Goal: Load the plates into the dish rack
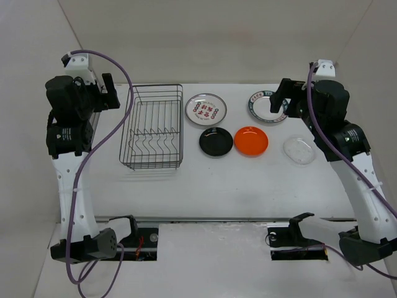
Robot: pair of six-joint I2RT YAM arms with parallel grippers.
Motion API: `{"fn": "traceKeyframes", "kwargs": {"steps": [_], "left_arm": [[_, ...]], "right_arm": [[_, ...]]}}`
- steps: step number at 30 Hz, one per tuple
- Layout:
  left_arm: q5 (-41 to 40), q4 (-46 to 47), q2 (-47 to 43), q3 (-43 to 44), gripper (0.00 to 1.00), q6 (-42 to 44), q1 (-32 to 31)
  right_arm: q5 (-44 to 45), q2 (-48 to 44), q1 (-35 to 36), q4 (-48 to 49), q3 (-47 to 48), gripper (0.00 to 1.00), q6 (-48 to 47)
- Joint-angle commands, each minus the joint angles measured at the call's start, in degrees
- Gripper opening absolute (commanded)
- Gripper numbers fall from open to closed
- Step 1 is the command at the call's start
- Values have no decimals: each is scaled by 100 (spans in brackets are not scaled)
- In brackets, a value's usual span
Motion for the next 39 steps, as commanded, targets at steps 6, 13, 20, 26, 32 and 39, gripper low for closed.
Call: {"fn": "traceKeyframes", "kwargs": {"steps": [6, 13, 20, 26, 32, 39], "left_arm": [[-144, 279, -190, -87, 100, -89, 8], [14, 287, -129, -192, 100, -36, 8], [444, 288, -234, -447, 100, 289, 8], [699, 341, -234, -614, 100, 290, 8], [814, 341, -234, -851, 100, 228, 8], [761, 341, -234, -852, 100, 228, 8]], "right_arm": [[310, -26, 229, 153, 104, 100, -7], [-1522, 788, -16, 2384, -899, 100, -121], [-3478, 4163, -359, 2686, 1128, 95, -121], [-3918, 6315, -606, 2125, 3210, 90, 11], [-3805, 7137, -668, 1613, 3751, 89, 63], [-3804, 7470, -668, 1579, 3416, 82, 318]]}}
